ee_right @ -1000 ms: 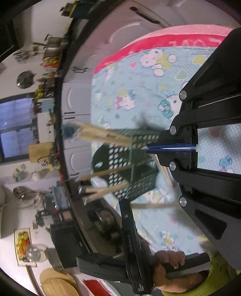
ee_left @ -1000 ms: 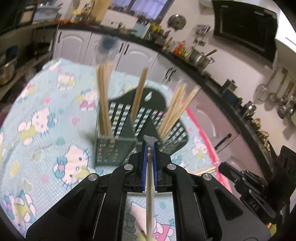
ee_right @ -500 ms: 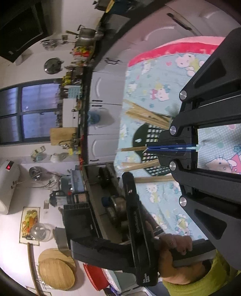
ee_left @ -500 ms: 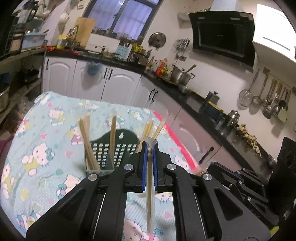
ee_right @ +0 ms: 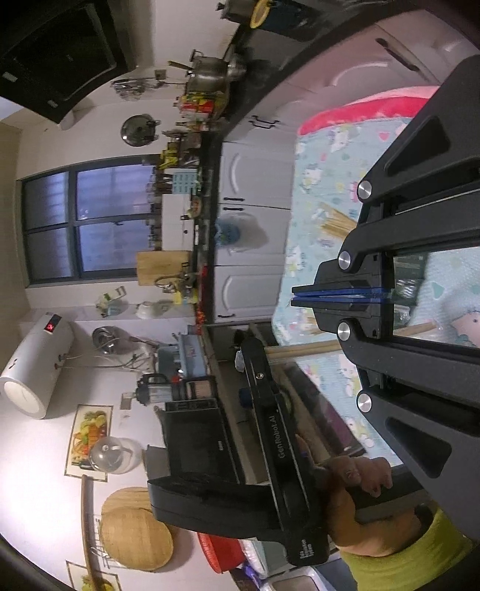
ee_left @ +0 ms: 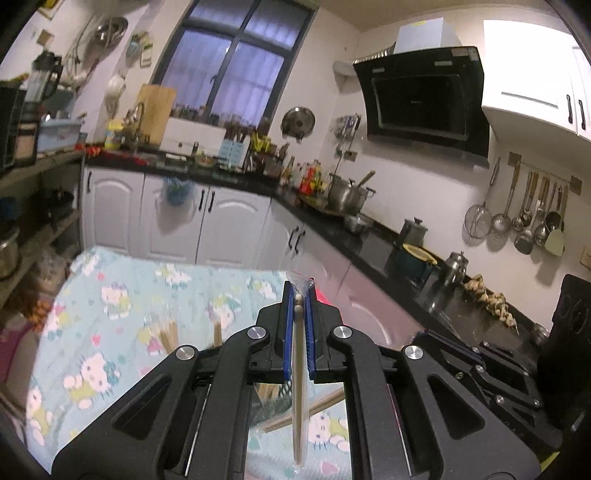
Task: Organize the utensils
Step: 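Lift the held chopsticks with both grippers up above the green caddy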
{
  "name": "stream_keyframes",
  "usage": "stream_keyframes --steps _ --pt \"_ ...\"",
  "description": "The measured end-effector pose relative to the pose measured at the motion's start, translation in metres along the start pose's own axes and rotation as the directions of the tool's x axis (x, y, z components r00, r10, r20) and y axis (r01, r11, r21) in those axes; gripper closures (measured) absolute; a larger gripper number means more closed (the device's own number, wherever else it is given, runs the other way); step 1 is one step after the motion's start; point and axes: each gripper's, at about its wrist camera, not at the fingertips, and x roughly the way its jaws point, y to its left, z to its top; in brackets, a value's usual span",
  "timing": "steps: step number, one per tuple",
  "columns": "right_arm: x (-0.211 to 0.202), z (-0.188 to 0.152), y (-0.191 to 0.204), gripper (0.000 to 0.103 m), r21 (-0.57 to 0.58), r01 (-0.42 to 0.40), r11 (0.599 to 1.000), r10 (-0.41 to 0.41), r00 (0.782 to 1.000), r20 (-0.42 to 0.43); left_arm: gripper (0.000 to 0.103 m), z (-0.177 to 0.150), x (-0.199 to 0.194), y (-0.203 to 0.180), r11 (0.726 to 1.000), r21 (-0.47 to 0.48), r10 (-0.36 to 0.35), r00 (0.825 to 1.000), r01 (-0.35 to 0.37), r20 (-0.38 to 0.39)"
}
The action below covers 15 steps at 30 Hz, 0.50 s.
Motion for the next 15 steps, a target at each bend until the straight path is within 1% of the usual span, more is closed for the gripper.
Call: stream_keyframes --steps 5,8,15 --pt "0.003 0.026 -0.001 0.102 -0.030 0.009 1.000 -0.008 1.000 0.029 0.100 0.020 -0.003 -0.003 0.999 0.025 0.019 0.999 -0.020 0.041" --pt "0.010 0.038 -0.005 0.102 -0.019 0.010 1.000 -0.010 1.000 0.030 0.100 0.032 0.000 -0.002 0.999 0.033 0.034 0.998 -0.036 0.059" --pt "0.026 0.052 -0.011 0.102 -0.019 0.040 0.999 -0.039 0.999 0.033 0.100 0.048 0.013 0.013 0.995 0.029 0.097 0.991 -0.100 0.089"
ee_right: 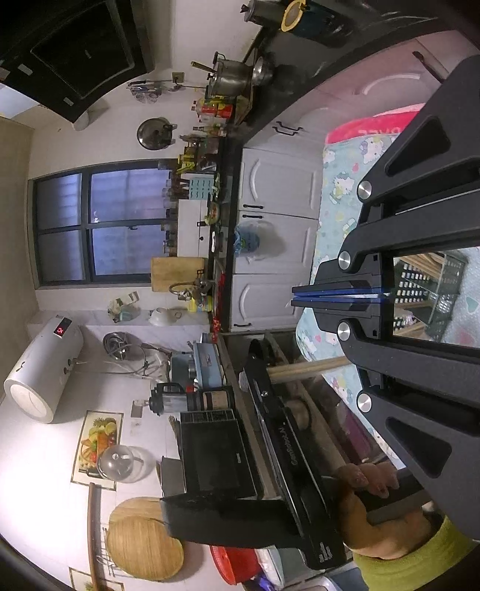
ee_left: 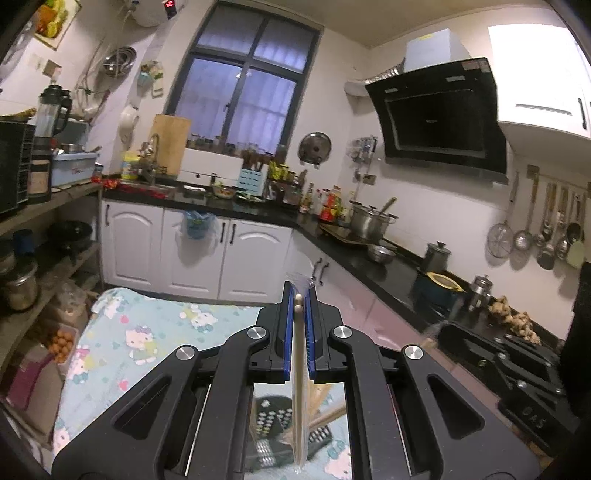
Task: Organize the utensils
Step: 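Lift the held chopsticks with both grippers up above the green caddy, then lower the chopsticks into the caddy slots and open both grippers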
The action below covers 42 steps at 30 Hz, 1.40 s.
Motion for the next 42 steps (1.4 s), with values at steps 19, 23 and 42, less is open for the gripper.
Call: stream_keyframes --steps 19,23,42 --pt "0.024 -0.017 -0.015 0.102 -0.036 0.063 0.997 -0.064 0.998 -0.027 0.100 -0.037 0.061 0.010 0.998 0.031 0.049 0.999 -0.049 0.021" --pt "0.035 -0.029 -0.020 0.102 -0.031 0.059 0.998 -0.061 0.996 -0.061 0.100 -0.051 0.071 0.008 0.997 0.055 0.050 0.999 -0.051 0.014" --pt "0.050 -0.082 -0.042 0.057 0.098 0.046 0.994 -0.030 0.987 -0.157 0.041 -0.085 0.056 0.023 1.000 0.016 0.014 0.996 -0.012 -0.089"
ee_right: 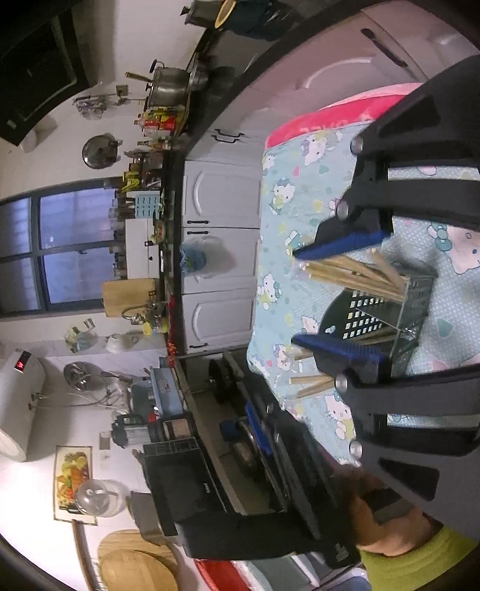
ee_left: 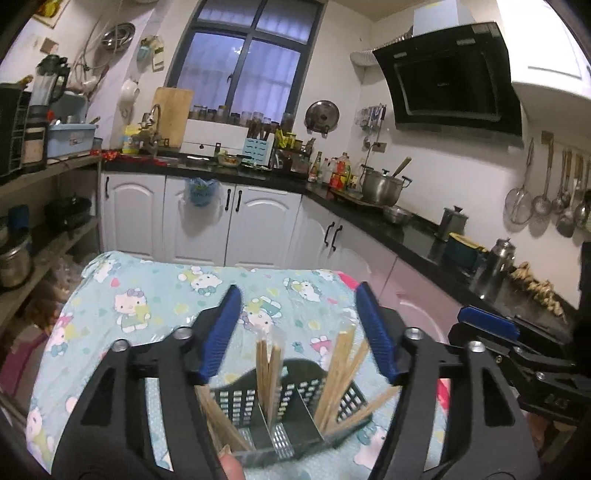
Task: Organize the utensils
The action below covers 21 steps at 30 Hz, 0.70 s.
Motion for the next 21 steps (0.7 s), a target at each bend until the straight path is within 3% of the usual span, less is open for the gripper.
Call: stream_keyframes --steps 2,4,6,13,21 --pt "-0.012 -0.006 -0.003 0.053 0.017 -0.003 1.000 0.003 1.000 0.015 0.027 -0.002 -0.011 0.000 1.000 -0.004 -0.007 1.000 0.007 0.000" --pt "-0.025 -0.012 -0.004 0.042 0.019 0.003 1.000 -0.003 1.000 0.029 0.017 -0.005 -0.023 0.002 1.000 -0.016 -0.019 1.000 0.019 -0.007" --pt "-0.037 -0.018 -0.003 0.040 0.000 0.027 1.000 -0.027 0.998 0.049 0.011 -0.010 -0.037 0.006 0.999 -0.044 -0.026 0.999 0.025 -0.019" --pt "-0.077 -0.047 0.003 0.012 -0.005 0.068 0.998 -0.067 0.991 0.118 0.011 -0.034 -0.071 0.012 0.995 -0.095 0.036 0.997 -0.042 -0.067" --pt "-0.092 -0.093 0.015 0.008 0.012 0.083 0.996 -0.084 0.993 0.085 0.011 -0.087 -0.089 0.010 0.990 -0.096 0.084 0.983 -0.101 -0.166"
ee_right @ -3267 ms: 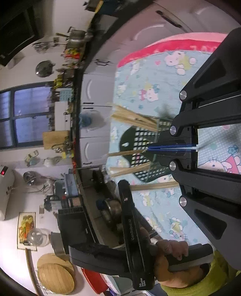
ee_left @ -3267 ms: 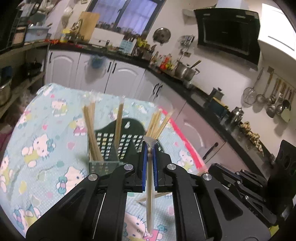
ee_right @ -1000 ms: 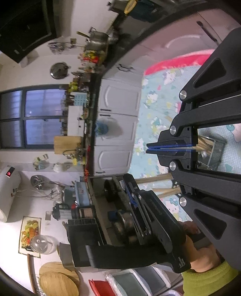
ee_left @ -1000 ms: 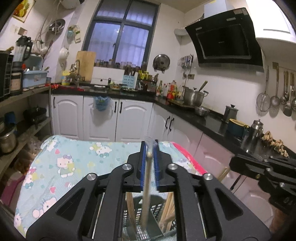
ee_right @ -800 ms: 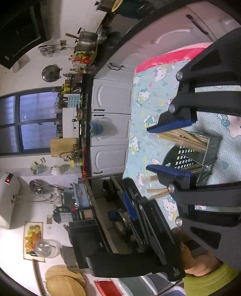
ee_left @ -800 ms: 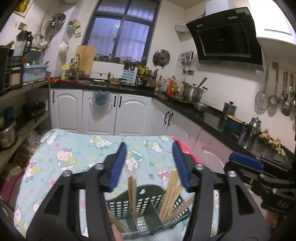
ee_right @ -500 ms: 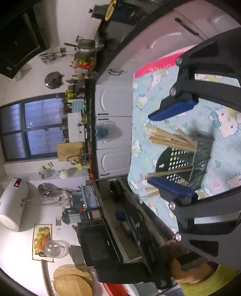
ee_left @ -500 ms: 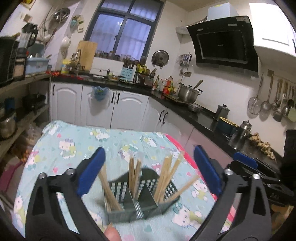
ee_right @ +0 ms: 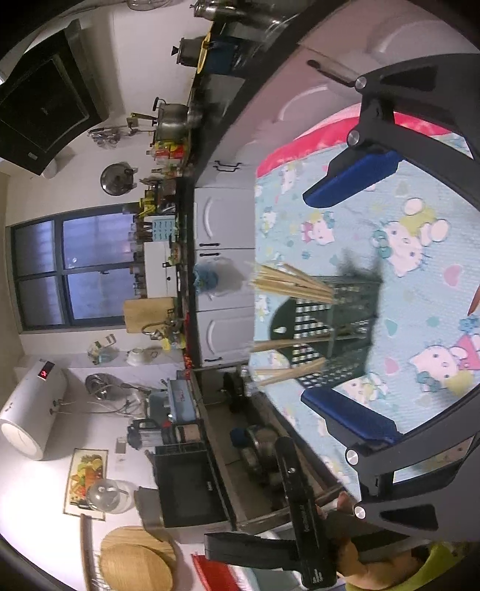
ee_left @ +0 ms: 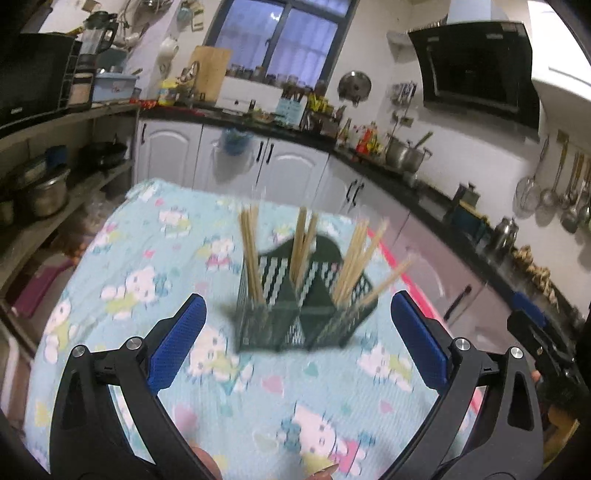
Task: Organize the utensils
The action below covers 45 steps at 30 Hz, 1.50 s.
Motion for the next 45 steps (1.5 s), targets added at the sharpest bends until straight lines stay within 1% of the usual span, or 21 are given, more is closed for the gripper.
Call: stream_keyframes --steps 3,5,7,10,14,17,21,24,27,35,45 --pt "-0.004 -0.016 0.007 0.007 -0.012 0.004 1.000 -0.004 1.000 -0.014 0.011 -0.021 -0.001 0.002 1.000 0.000 0.015 0.999 -0.015 -0.031" --pt "-0.005 -0.028 0.012 0.007 -0.018 0.015 1.000 -0.015 1.000 -0.018 0.011 -0.034 -0.002 0.002 0.999 0.001 0.032 0.999 -0.032 -0.038" --pt "-0.005 -0.040 0.016 0.007 -0.019 0.022 1.000 -0.022 0.999 -0.025 0.011 -0.046 -0.005 0.003 0.998 0.012 0.058 0.998 -0.058 -0.026" --pt "-0.005 -0.055 0.024 0.007 -0.071 0.049 0.996 -0.051 0.998 -0.022 0.011 -0.064 -0.009 0.001 0.993 0.050 0.105 0.994 -0.105 0.007" --pt "-0.009 -0.079 0.029 0.007 -0.084 0.070 0.994 -0.070 0.998 0.010 0.011 -0.088 -0.018 0.000 0.986 0.090 0.138 0.989 -0.143 0.058" --pt "-0.013 -0.096 0.032 0.007 -0.087 0.104 0.991 -0.098 0.993 0.064 0.011 -0.098 -0.020 0.001 0.983 0.098 0.146 0.986 -0.153 0.075" --pt "-0.016 -0.103 0.034 0.007 -0.083 0.122 0.989 -0.112 0.988 0.110 0.011 -0.112 -0.022 0.000 0.983 0.109 0.138 0.986 -0.149 0.095" --pt "-0.018 -0.105 0.033 0.007 -0.066 0.130 0.989 -0.120 0.984 0.133 0.011 -0.115 -0.023 0.001 0.986 0.098 0.122 0.987 -0.133 0.106" --pt "-0.018 -0.106 0.032 0.007 -0.049 0.122 0.991 -0.115 0.984 0.133 0.011 -0.116 -0.023 0.002 0.986 0.094 0.125 0.986 -0.136 0.109" --pt "-0.017 -0.109 0.032 0.007 -0.046 0.124 0.991 -0.117 0.986 0.121 0.011 -0.116 -0.024 0.001 0.987 0.093 0.121 0.987 -0.131 0.107" --pt "-0.018 -0.110 0.032 0.007 -0.052 0.115 0.992 -0.107 0.986 0.129 0.011 -0.115 -0.025 -0.002 0.987 0.101 0.115 0.987 -0.127 0.114"
